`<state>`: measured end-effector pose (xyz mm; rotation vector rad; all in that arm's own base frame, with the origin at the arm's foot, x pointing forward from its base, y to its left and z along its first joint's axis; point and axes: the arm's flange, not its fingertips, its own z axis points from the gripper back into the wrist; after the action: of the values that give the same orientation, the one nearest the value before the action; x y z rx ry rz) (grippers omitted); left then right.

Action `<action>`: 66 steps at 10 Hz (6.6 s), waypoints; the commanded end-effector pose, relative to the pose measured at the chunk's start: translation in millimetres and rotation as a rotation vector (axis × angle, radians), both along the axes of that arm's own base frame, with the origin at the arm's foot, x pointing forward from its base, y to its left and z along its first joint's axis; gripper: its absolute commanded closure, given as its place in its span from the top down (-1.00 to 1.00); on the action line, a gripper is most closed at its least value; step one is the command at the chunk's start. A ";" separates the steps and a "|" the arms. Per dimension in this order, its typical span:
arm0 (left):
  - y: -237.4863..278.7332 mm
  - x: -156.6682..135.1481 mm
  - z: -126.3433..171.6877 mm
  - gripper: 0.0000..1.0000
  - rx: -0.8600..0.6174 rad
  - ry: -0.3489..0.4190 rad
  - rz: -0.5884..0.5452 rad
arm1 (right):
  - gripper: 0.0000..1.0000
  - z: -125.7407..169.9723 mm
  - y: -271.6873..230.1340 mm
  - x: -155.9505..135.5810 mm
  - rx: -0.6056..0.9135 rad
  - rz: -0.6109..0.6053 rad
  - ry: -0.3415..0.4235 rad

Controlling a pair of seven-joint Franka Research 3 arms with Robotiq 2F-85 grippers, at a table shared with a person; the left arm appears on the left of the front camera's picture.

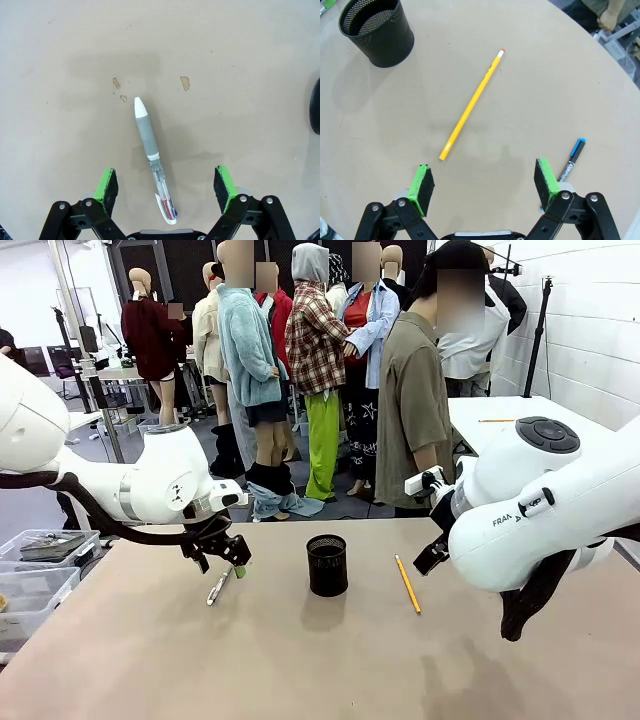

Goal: Place the pens into the pen holder.
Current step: Pick up a writing instrument from the table and place it into the Pen holder.

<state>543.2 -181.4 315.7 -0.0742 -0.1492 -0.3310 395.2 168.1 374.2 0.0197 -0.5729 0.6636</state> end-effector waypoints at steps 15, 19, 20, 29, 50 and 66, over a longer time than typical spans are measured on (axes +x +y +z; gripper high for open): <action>-4.6 5.3 -13.2 -1.00 0.074 0.099 -0.003 | 1.00 -0.4 0.0 -0.2 0.000 0.000 0.001; -7.8 -14.0 3.9 -1.00 0.091 0.043 -0.063 | 1.00 -0.4 0.0 -0.2 0.000 0.000 0.001; -6.1 -24.1 17.5 -1.00 0.020 0.013 -0.149 | 1.00 -0.4 0.0 -0.2 0.000 0.000 0.001; -14.4 -58.2 110.5 -1.00 -0.660 -0.599 -0.856 | 1.00 -0.4 0.0 -0.2 0.000 0.000 0.001; -115.9 11.0 37.9 -1.00 -0.920 -0.554 -1.034 | 1.00 -0.4 0.0 -0.2 0.000 0.000 0.001; -38.6 -31.5 125.4 -0.07 -0.448 -0.478 -0.688 | 1.00 -0.4 0.0 -0.2 0.000 0.000 0.001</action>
<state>530.0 -226.9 419.5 -0.6015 -0.7556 -1.0713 395.5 167.9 374.3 0.0196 -0.5729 0.6632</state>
